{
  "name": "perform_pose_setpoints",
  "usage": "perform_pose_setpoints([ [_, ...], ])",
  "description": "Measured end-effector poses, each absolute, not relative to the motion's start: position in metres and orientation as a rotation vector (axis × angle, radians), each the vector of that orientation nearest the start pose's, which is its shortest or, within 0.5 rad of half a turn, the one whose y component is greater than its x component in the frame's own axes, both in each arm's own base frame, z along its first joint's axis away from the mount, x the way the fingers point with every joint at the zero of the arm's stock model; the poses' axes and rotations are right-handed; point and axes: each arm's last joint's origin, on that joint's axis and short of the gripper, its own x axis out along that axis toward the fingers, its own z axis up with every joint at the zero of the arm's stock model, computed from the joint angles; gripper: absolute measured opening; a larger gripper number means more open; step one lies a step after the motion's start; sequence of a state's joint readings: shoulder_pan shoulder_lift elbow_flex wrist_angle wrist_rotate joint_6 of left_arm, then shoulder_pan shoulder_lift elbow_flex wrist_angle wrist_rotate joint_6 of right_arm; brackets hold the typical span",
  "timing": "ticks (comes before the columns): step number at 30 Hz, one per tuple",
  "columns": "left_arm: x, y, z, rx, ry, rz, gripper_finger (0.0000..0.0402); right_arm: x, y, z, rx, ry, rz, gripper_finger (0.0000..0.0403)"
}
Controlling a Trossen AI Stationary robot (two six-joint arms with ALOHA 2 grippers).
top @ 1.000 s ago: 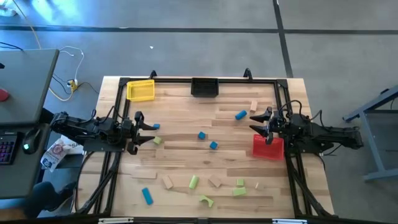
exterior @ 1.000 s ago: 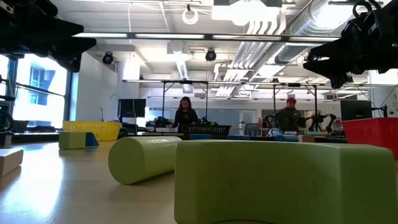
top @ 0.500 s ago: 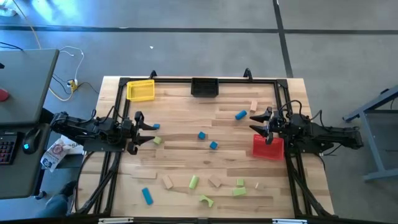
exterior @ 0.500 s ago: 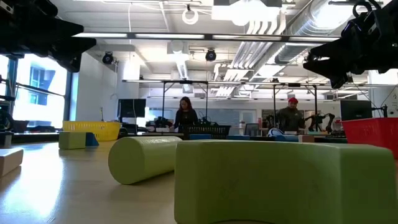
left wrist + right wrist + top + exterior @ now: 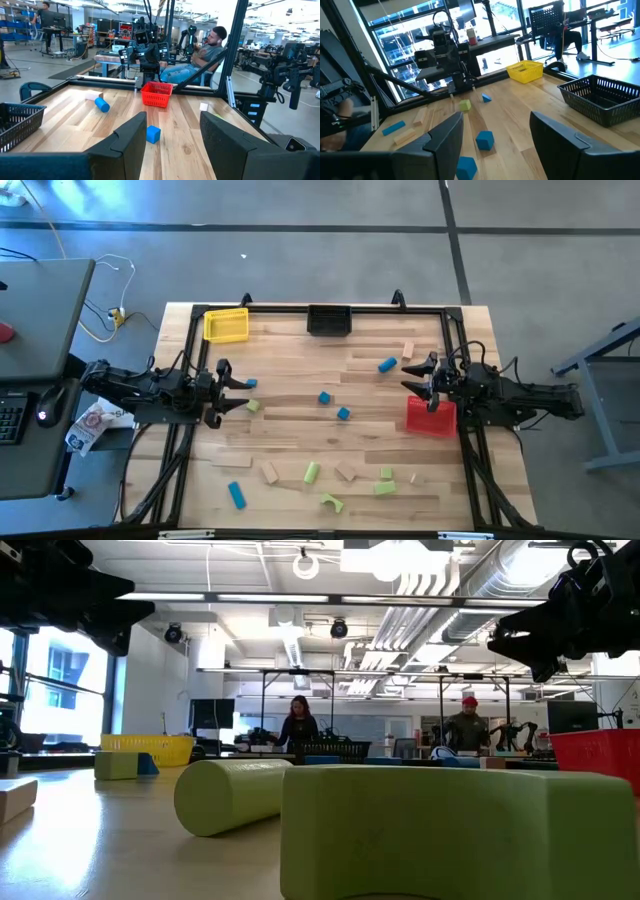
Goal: Sort & place blocks by color
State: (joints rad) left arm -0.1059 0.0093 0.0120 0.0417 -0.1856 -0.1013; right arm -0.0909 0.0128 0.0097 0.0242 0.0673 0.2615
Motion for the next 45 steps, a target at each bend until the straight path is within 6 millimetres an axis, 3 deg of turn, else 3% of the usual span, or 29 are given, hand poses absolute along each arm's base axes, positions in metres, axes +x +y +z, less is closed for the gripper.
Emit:
perform_pose_setpoints([
  [45, 0.0968, -0.0049, 0.1732, -0.164, -0.073, 0.073, 0.0172, 0.0973, -0.0108, 0.1681, 0.261, -0.041, -0.154, 0.0216],
])
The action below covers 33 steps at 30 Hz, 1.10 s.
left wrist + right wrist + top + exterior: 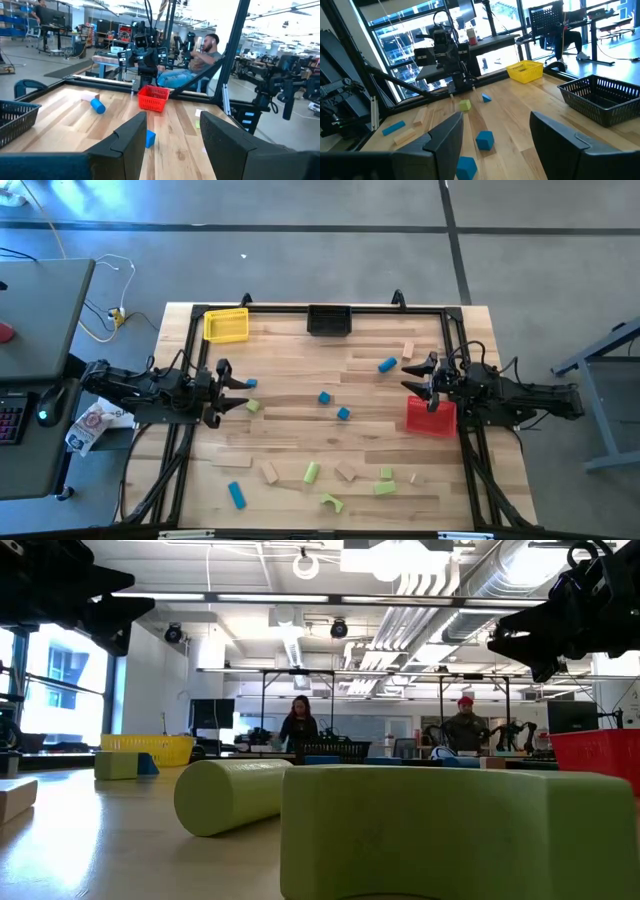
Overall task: Sort & place blocks by color
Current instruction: Put the green block into the black basket
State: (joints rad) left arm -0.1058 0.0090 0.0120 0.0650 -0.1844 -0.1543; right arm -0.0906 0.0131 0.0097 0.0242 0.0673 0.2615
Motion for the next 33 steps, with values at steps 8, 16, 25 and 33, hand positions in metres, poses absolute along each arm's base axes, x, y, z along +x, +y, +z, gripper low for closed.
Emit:
perform_pose_setpoints([
  [8, 0.097, -0.003, 0.171, -0.194, -0.061, 0.15, 0.0172, 0.097, -0.011, 0.168, 0.261, -0.041, -0.155, 0.0216],
  [16, 0.098, 0.002, 0.169, -0.181, -0.049, 0.319, 0.019, 0.097, -0.011, 0.168, 0.261, -0.042, -0.155, 0.0216],
  [25, 0.099, 0.004, 0.171, -0.336, -0.079, 0.403, 0.021, 0.097, -0.011, 0.168, 0.261, -0.041, -0.155, 0.0216],
  [33, 0.098, 0.005, 0.212, -0.315, -0.13, 0.422, 0.0204, 0.097, -0.011, 0.168, 0.261, -0.041, -0.155, 0.0216],
])
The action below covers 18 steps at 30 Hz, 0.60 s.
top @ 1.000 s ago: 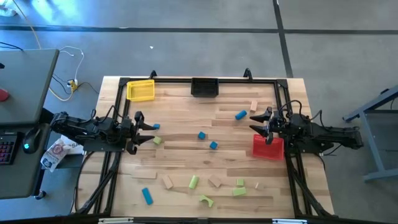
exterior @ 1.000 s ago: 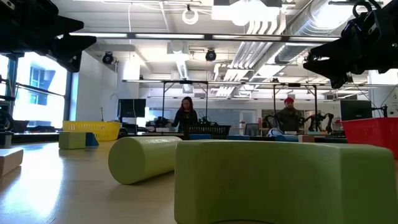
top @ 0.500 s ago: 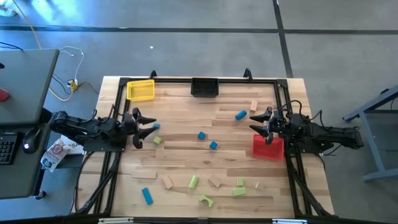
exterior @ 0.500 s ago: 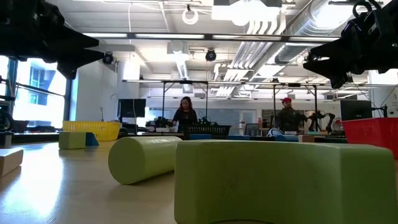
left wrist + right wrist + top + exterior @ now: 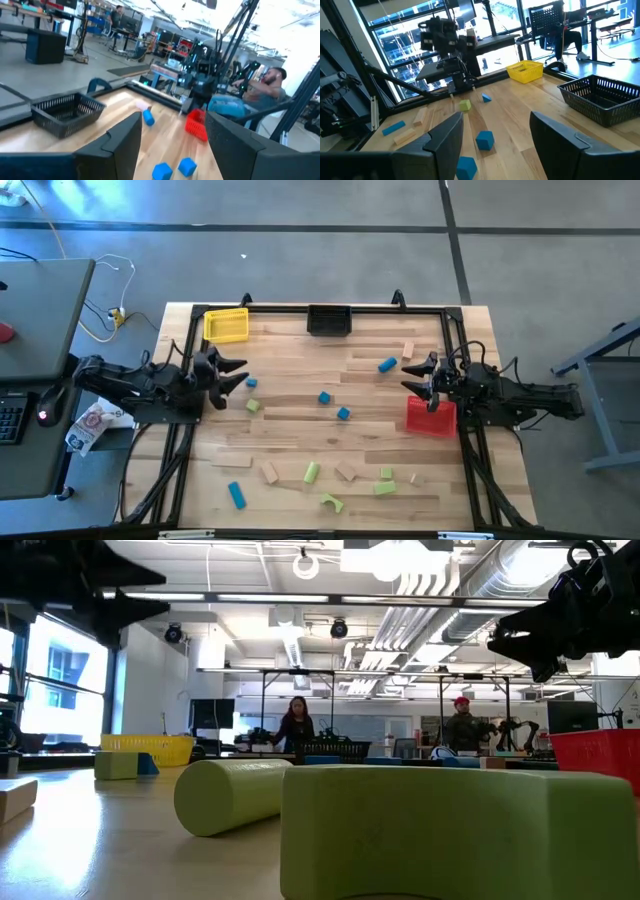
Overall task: Sort & place blocks by color
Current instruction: Put the green block into the black basket
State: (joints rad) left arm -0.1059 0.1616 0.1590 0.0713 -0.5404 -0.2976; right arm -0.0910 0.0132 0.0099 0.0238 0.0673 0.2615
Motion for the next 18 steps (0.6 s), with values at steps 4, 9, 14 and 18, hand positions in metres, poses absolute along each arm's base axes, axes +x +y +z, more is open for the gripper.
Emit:
perform_pose_setpoints([
  [4, 0.102, 0.004, 0.237, -0.285, -0.061, 0.439, 0.0204, 0.097, -0.011, 0.168, 0.261, -0.041, -0.154, 0.0216],
  [9, 0.114, 0.004, 0.265, -0.303, 0.112, 0.497, 0.0204, 0.097, -0.011, 0.168, 0.261, -0.041, -0.155, 0.0216],
  [14, 0.127, 0.002, 0.278, -0.351, 0.339, 0.57, 0.0204, 0.097, -0.011, 0.168, 0.261, -0.041, -0.155, 0.0216],
  [18, 0.138, 0.001, 0.272, -0.388, 0.499, 0.626, 0.0203, 0.097, -0.011, 0.168, 0.261, -0.041, -0.155, 0.0216],
])
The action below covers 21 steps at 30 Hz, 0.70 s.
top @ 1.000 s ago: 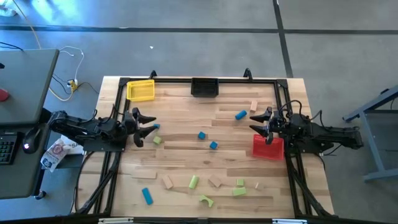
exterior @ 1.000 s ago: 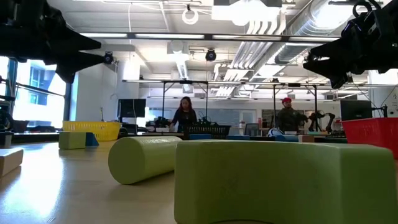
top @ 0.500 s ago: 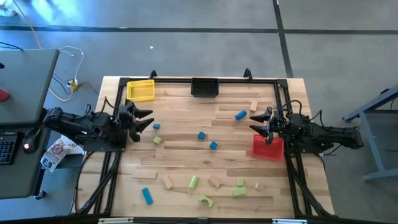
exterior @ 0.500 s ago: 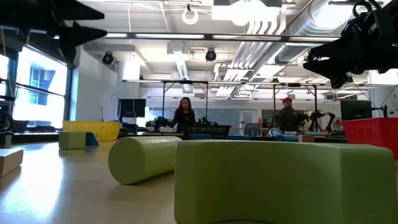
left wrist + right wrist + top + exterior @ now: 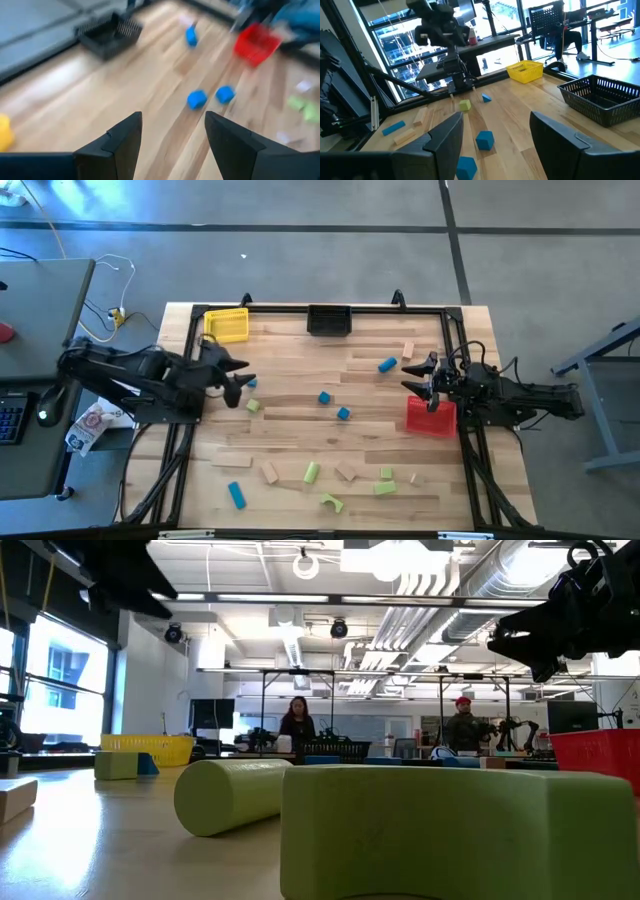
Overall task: Sort & place blocks by color
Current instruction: Put the green block into the black basket
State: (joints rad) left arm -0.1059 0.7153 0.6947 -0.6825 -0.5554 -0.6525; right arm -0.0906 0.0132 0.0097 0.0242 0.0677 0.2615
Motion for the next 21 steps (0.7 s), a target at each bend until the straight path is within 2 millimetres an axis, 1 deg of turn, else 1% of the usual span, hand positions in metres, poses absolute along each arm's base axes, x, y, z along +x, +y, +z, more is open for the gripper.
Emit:
perform_pose_setpoints([
  [6, 0.157, -0.003, 0.251, -0.514, 0.656, 0.657, 0.0203, 0.097, -0.011, 0.168, 0.261, -0.041, -0.155, 0.0216],
  [10, 0.165, -0.006, 0.238, -0.547, 0.77, 0.674, 0.0203, 0.097, -0.011, 0.168, 0.261, -0.041, -0.155, 0.0216],
  [21, 0.184, -0.01, 0.21, -0.641, 0.95, 0.735, 0.0203, 0.097, -0.011, 0.168, 0.261, -0.042, -0.155, 0.0216],
])
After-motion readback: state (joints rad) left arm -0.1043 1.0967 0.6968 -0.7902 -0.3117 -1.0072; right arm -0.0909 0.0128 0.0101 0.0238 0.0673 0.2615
